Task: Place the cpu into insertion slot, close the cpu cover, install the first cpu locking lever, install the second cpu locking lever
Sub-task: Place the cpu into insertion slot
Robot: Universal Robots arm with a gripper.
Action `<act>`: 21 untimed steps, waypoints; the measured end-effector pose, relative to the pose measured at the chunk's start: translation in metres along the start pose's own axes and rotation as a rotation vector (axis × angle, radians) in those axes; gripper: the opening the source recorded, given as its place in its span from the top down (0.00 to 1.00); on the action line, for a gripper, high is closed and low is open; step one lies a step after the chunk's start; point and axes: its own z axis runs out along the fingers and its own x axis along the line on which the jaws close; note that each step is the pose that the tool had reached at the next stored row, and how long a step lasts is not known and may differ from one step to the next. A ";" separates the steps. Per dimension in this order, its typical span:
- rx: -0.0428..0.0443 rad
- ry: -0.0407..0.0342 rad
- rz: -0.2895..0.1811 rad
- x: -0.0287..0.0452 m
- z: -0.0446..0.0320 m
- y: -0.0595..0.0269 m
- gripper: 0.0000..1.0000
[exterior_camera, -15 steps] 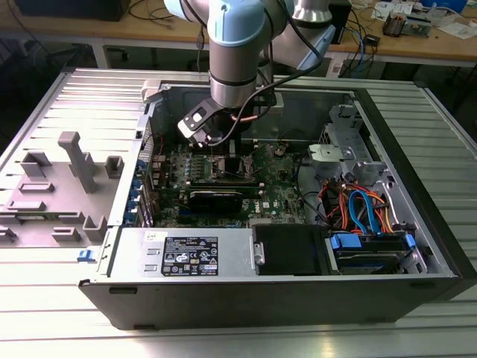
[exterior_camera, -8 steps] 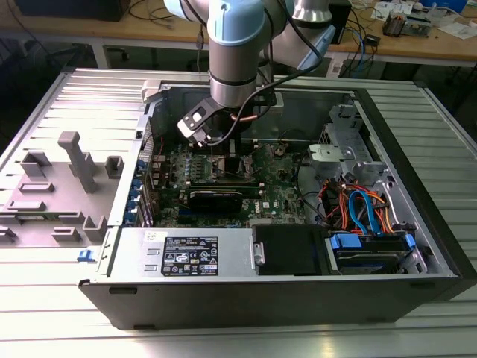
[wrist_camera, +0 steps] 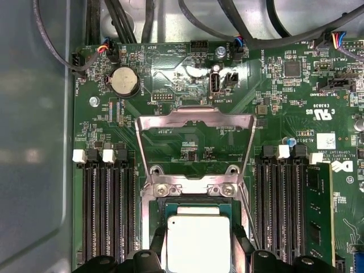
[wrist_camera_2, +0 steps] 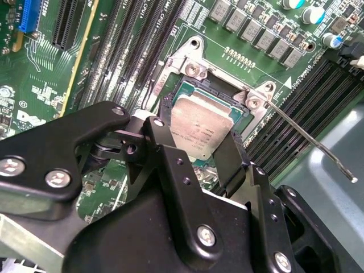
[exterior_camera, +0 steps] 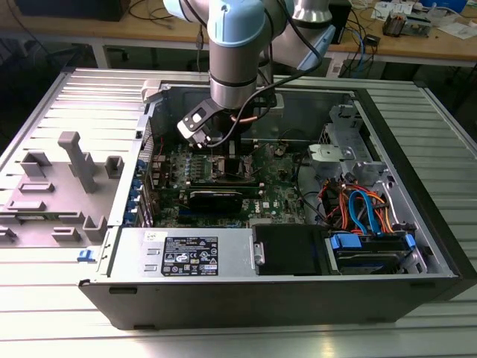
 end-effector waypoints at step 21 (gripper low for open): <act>0.0004 0.0148 -0.008 -0.0008 -0.0007 0.0002 0.46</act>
